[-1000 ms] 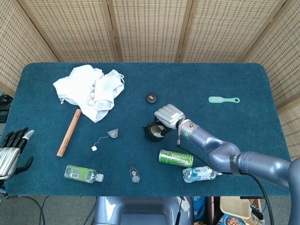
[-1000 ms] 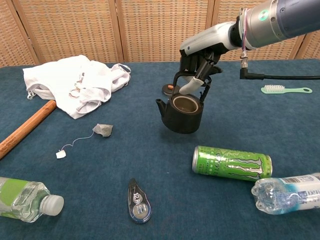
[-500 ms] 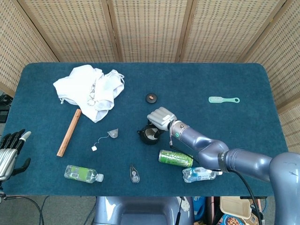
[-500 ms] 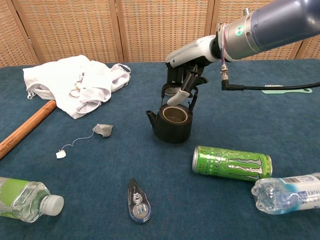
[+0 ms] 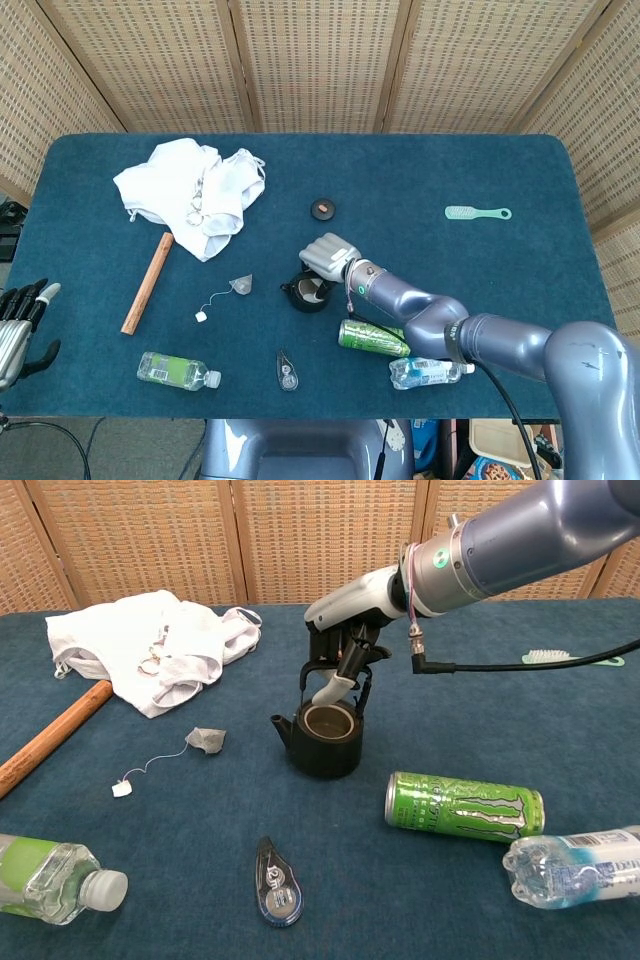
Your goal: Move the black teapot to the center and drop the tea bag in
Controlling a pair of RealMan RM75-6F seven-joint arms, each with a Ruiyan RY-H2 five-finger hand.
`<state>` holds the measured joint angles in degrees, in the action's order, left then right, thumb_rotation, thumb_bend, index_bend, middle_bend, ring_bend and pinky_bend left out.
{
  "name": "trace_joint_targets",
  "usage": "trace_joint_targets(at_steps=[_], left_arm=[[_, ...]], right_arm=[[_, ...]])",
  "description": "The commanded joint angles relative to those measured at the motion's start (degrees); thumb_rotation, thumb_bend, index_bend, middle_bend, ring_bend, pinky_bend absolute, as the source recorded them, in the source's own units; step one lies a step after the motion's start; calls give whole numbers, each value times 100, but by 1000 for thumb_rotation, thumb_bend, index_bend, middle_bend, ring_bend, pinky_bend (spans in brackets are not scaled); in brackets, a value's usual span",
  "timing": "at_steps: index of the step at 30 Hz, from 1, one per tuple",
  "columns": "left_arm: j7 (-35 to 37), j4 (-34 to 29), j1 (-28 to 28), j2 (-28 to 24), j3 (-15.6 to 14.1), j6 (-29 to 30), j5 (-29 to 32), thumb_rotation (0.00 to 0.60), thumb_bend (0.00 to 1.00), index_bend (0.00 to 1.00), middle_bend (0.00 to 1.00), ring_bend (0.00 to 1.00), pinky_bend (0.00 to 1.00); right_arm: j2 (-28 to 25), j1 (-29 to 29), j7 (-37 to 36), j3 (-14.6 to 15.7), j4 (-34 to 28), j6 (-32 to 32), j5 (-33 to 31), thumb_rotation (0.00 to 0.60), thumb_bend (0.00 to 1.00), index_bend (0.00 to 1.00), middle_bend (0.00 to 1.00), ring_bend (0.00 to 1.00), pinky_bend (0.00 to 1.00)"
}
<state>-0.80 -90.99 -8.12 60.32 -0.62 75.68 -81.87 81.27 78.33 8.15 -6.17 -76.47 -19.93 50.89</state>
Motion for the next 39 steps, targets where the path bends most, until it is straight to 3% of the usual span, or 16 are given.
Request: trace_joint_targets(at_steps=[1,16,29,39], left_arm=[[5,6,7,4,0,2,2,600,430,0,0,0,0],[-14,-18,-9,12,16,-12,-37,600,430,0,0,0,0],[-68,-80,-2,0,18,-7,-40,600,430,0,0,0,0],[-80,-91,-8,10,25,-13,-42,600,430,0,0,0,0]], right_arm=[[36,39,-12,47,41,25,3,360,460,752,658,813,772],[34,21,-113,177,46,-161,82,358,461,526,443,809,771],[-17,-109,-155,115,79,-457,222,315,461,298,218,749,771],[-28,-232,-156,101,152,-603,239,309,460,276,205,738,771]])
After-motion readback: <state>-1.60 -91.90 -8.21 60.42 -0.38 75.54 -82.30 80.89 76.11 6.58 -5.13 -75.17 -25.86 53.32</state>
